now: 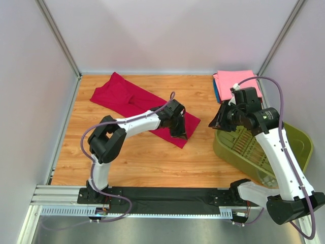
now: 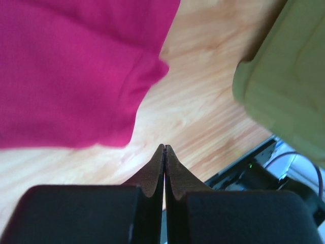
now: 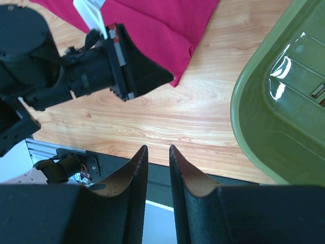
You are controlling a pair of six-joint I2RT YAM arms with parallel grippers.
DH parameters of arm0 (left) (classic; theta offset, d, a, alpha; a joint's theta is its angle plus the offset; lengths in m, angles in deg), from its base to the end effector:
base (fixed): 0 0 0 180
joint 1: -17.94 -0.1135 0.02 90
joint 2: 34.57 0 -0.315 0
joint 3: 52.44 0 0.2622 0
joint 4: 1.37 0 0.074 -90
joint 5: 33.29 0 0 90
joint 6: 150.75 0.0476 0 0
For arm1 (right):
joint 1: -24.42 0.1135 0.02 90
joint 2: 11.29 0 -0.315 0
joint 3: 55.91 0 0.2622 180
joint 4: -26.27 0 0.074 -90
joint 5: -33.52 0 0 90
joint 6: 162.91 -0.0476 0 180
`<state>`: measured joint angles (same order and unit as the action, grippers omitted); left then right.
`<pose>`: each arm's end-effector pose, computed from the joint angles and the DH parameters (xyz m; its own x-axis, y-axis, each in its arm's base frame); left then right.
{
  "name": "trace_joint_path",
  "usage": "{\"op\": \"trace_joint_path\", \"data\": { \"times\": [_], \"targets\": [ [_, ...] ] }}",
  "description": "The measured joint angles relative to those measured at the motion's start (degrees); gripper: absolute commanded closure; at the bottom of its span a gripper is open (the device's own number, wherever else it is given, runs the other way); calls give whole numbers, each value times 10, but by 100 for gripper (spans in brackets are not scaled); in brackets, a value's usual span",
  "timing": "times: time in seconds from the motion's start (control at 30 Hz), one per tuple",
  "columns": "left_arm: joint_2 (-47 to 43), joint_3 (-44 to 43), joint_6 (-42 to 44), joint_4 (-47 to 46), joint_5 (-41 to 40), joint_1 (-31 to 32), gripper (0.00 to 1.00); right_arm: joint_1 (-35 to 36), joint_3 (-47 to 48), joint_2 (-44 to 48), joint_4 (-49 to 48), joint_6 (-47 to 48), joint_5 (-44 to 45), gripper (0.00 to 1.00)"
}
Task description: Fold and stack the t-shirts
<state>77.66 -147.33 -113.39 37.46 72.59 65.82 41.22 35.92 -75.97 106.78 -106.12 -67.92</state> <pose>0.2963 -0.3471 0.2274 -0.9864 -0.0490 -0.1572 0.0521 0.8126 -0.5804 0.1797 0.0641 0.4211 -0.8599 0.3011 -0.4121 0.0889 0.8834 0.4600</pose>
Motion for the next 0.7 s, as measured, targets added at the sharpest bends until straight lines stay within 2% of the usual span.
{"op": "trace_joint_path", "data": {
  "times": [0.3, 0.7],
  "targets": [
    [83, -32, 0, 14, -6, -4, 100, 0, 0, 3, 0, 0, 11, 75],
    [47, -34, 2, 15, -10, -17, 100, 0, -17, 3, 0, -3, 15, 75]
  ]
}}
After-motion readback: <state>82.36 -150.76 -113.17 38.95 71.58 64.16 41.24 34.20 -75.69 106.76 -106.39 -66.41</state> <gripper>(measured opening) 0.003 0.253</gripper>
